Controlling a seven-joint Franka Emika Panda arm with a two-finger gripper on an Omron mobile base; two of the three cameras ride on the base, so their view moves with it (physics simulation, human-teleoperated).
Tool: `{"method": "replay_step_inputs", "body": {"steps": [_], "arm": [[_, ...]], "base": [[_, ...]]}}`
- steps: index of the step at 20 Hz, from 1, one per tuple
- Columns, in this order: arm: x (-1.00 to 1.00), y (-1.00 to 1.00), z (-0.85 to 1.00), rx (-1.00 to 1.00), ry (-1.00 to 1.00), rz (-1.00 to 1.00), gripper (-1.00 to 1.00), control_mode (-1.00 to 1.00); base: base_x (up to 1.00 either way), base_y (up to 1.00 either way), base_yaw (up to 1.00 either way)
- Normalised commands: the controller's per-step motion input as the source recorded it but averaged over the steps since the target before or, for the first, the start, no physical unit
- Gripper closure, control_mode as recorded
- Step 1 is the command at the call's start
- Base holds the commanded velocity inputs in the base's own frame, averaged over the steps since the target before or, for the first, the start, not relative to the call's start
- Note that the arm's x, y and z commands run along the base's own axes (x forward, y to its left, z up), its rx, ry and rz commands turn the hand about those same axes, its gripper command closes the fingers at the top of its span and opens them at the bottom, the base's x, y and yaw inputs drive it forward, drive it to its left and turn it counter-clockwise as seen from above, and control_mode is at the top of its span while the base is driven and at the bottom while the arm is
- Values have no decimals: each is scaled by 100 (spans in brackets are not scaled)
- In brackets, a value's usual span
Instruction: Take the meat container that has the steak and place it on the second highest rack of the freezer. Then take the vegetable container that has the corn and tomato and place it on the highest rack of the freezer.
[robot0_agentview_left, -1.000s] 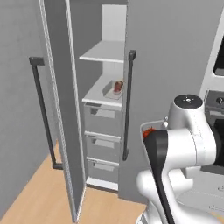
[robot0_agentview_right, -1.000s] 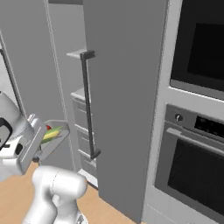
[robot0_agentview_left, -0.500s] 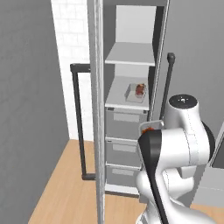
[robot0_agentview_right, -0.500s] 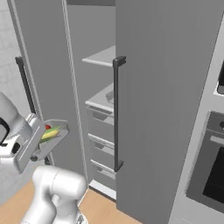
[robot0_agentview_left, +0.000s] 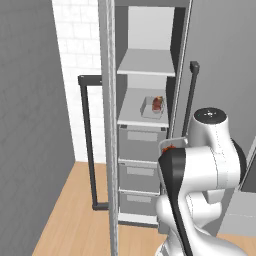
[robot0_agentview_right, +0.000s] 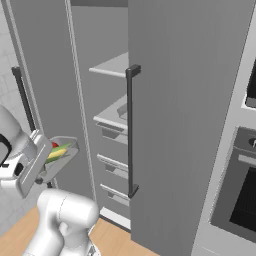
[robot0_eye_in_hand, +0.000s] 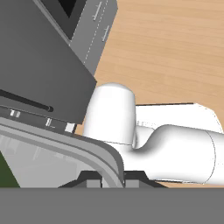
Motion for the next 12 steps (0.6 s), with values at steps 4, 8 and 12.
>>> {"method": "replay_step_inputs", "body": {"steps": [4,8,12], "arm": [[0,0,0,0,0,0,100,100],[0,0,0,0,0,0,100,100],[0,0,0,0,0,0,100,100]], "base": [[28,-14,-3],[36,-37,13],[44,-38,22]]}}
